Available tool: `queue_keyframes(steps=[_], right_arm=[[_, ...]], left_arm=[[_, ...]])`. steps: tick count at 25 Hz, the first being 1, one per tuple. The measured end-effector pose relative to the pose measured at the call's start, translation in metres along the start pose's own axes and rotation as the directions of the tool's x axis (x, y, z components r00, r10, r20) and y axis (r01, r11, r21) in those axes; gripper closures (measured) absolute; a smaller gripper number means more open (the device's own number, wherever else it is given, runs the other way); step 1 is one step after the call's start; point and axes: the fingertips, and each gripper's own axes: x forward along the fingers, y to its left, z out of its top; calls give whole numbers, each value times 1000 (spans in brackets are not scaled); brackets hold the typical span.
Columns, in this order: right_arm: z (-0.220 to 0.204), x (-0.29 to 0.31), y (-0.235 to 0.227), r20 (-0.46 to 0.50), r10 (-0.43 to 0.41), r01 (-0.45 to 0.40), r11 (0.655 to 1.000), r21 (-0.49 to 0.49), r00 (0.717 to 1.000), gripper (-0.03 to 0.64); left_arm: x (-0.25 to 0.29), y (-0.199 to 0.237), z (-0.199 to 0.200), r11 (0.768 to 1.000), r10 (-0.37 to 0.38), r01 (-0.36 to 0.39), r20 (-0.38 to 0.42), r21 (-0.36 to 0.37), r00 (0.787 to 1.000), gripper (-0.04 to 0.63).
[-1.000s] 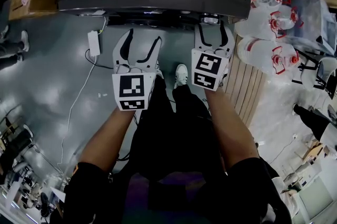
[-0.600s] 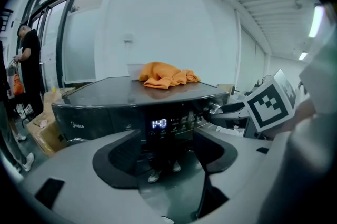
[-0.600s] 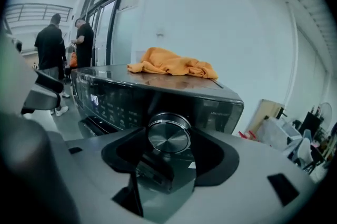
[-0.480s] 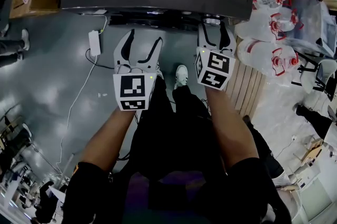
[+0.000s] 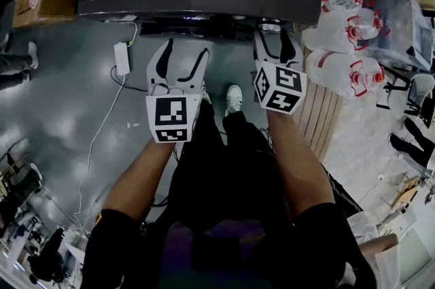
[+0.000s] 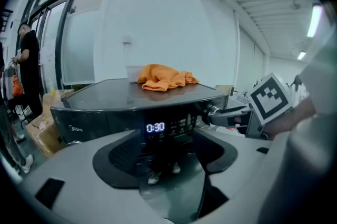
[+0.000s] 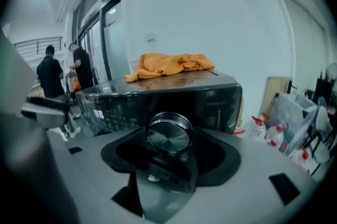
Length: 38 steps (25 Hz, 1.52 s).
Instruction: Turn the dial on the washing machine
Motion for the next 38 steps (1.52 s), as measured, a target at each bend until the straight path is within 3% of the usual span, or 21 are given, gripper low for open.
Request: queue_keyframes(steps=[3,5,12,20,25,28,30,34,38], right_arm=[[-4,-2,8,-28,-47,40,981,-190,999,322],[-4,-4,12,-32,-72,61,963,-262,997,322],[2,-2,11,-22,-135,119,931,-344,991,322],[0,0,5,-28,-139,130,968,-213,990,341],[-1,0,0,-9,-39,39,999,14,999,341],[-1,0,-2,5,19,-19,990,140,1000,341],[-1,0,-3,9,38,-39,984,175,999,341],[0,0,-4,2,29,-29,991,129,1000,341],[4,-3,1,0,-54,53,994,-98,999,320]], left_arm=[[-1,0,1,1000,2,-2,1,1,1000,293],[-2,1,0,1000,5,-5,-2,1,1000,293],[-5,4,-4,1000,12,-12,-9,1,1000,293],[-5,2,-4,1000,1,-1,-9,4,1000,293],[-5,4,-3,1000,-3,3,-5,5,1000,293],[-4,4,-3,1000,-7,7,-6,4,1000,293],[-3,4,-3,1000,-10,10,-6,4,1000,293],[-3,2,0,1000,-12,12,-2,6,1000,293],[-3,1,1,1000,-11,11,-1,5,1000,293]])
